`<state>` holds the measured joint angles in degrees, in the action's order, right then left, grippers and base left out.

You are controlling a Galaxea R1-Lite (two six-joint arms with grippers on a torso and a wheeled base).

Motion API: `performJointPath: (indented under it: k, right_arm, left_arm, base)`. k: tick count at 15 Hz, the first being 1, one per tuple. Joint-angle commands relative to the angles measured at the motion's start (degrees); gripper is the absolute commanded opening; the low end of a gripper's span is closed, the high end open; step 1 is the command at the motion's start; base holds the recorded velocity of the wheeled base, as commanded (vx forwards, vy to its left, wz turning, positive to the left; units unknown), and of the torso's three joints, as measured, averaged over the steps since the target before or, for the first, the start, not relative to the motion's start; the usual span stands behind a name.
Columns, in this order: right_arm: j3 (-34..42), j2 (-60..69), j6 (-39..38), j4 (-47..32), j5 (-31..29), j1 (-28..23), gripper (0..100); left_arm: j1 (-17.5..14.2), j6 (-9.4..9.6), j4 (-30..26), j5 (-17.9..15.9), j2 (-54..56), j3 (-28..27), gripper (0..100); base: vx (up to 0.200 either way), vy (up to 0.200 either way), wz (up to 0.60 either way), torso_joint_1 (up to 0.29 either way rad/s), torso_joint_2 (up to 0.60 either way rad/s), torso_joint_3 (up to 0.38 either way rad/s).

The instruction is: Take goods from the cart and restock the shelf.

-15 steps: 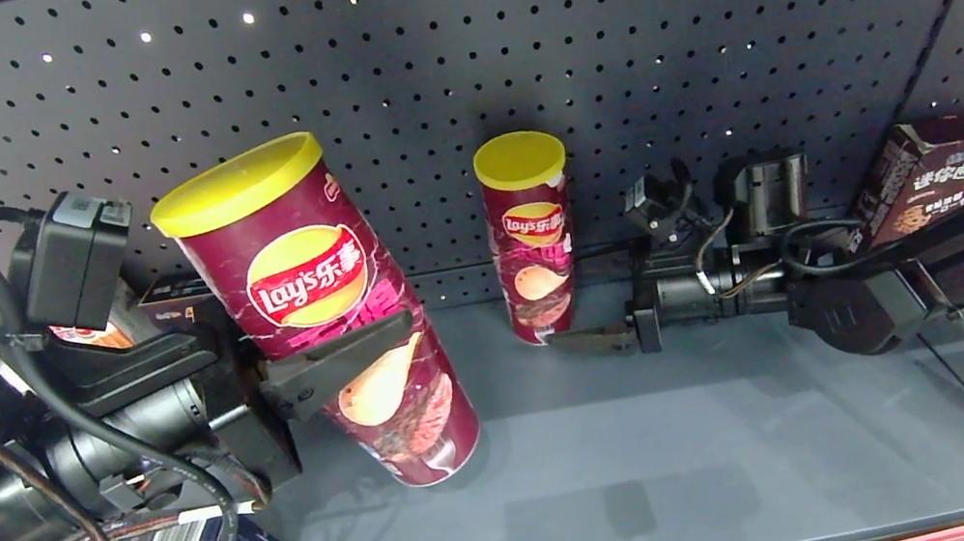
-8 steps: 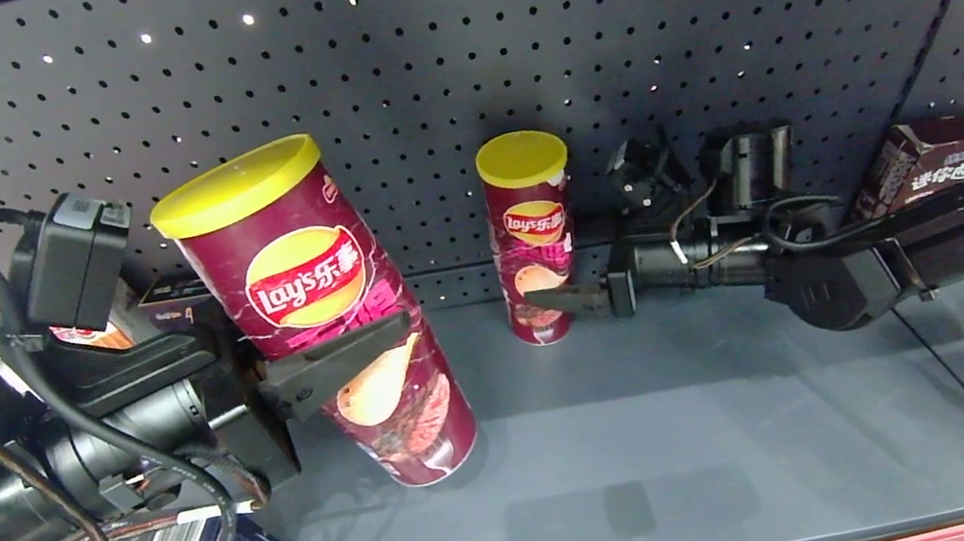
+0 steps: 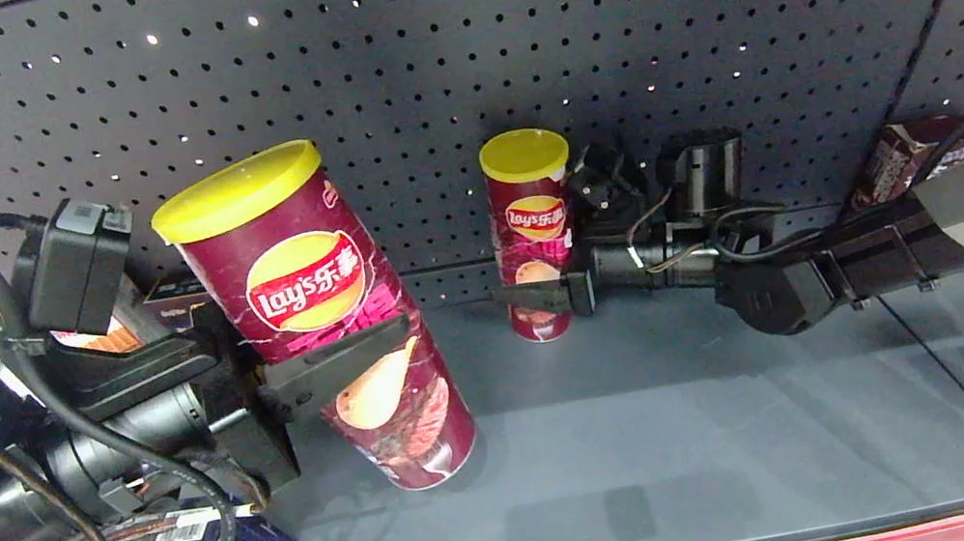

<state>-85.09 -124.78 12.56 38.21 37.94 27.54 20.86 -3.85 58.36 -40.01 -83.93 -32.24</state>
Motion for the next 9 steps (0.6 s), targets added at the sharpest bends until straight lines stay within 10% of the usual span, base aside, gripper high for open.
performJointPath:
  k: [1, 9]
  right_arm:
    - [0.19, -0.37, 0.01, -0.15, -0.58, 0.15, 0]
    - [9.33, 11.14, 0.10, -0.15, -0.41, 1.20, 0]
  left_arm:
    - [-0.29, -0.01, 0.09, 0.02, 0.00, -0.01, 0]
    - [-0.73, -0.01, 0.09, -0.07, 0.08, 0.08, 0]
  base:
    - [0.000, 0.000, 0.00, 0.000, 0.00, 0.000]
    - [0.000, 0.000, 0.00, 0.000, 0.00, 0.000]
